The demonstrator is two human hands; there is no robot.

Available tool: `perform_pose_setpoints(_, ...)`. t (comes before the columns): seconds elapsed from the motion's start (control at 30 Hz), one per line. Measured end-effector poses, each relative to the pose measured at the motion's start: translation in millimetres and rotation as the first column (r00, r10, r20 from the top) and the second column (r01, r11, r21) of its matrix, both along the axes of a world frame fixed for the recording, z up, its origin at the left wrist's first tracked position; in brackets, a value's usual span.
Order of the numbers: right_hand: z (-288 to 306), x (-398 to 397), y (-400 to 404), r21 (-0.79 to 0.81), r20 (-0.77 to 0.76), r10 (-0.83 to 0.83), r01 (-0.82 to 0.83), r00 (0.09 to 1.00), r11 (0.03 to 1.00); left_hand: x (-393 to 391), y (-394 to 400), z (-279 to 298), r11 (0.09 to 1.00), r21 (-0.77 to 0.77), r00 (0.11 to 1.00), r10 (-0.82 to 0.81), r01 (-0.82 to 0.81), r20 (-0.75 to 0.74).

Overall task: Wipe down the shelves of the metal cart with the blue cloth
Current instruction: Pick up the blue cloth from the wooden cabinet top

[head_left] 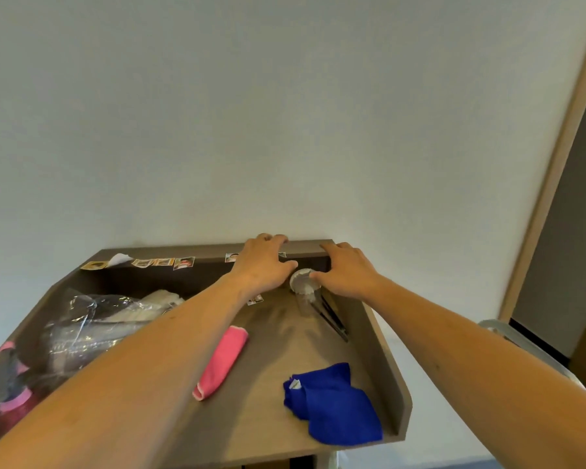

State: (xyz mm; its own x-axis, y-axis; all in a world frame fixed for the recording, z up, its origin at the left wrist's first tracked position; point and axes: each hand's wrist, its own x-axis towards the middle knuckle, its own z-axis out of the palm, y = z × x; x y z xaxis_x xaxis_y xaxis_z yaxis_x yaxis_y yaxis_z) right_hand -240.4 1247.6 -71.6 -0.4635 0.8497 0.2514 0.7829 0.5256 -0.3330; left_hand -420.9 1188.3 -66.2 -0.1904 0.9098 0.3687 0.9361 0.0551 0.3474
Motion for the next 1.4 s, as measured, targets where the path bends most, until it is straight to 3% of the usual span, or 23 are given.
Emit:
perform_pose_setpoints(0.63, -29, -10, 136, -0.051, -0.060, 0.211, -0.214, 0.976, 0.975, 11, 97, -29, 0.974, -0.064, 0.976, 0.217, -0.216, 0.010)
perform_pose_setpoints(1.03, -70, -19, 102, -0.108, -0.039, 0.233, -0.236, 0.972, 0.966, -2, 68, -72, 0.959, -0.163, 0.972, 0.231, -0.233, -0.035)
perform_pose_setpoints(1.2, -92, -20, 70, -0.136, -0.130, 0.236, -0.253, 0.963, 0.958, -6, 54, -93, 0.956, -0.201, 0.977, 0.211, -0.213, -0.028)
perform_pose_setpoints(1.4, -124, -13, 30, -0.200, -0.059, 0.213, -0.220, 0.975, 0.955, -9, 35, -124, 0.955, -0.233, 0.981, 0.193, -0.185, 0.014)
